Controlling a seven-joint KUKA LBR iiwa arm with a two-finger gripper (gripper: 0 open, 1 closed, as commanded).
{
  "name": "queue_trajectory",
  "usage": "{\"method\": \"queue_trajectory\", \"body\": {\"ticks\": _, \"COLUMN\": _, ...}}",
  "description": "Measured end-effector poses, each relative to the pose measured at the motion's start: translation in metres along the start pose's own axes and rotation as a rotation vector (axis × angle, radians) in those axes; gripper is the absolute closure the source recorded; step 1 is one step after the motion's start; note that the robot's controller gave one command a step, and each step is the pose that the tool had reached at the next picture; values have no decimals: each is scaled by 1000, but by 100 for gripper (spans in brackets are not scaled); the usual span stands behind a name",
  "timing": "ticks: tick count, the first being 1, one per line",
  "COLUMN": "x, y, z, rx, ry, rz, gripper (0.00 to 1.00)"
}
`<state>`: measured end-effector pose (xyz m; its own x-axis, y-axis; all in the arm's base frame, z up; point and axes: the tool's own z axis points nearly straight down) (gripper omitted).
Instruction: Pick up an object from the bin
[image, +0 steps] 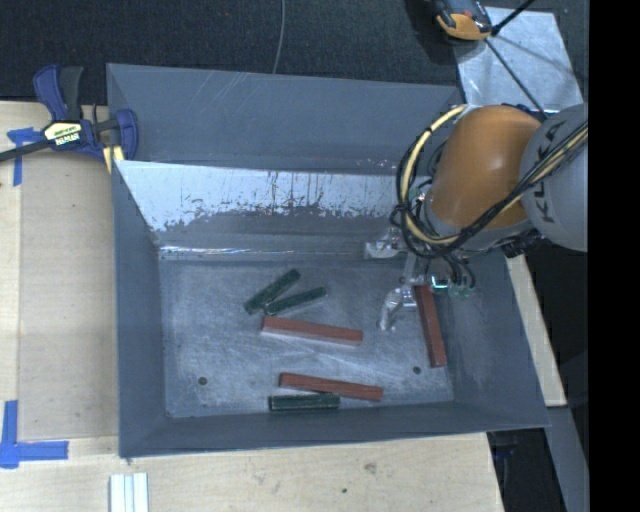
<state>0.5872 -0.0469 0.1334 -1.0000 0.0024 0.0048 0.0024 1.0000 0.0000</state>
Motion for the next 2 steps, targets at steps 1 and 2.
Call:
{"method": "queue_trajectory", "body": {"ticks": 1, "x": -2, "y": 0, "z": -4, "rx": 1, "ry": -8, "rz": -1, "gripper": 0}}
{"method": "queue_trajectory", "body": {"ticks": 2, "x": 35, "y": 30, "z": 56, "rx": 4, "ry": -29, "rz": -166, "gripper": 100}}
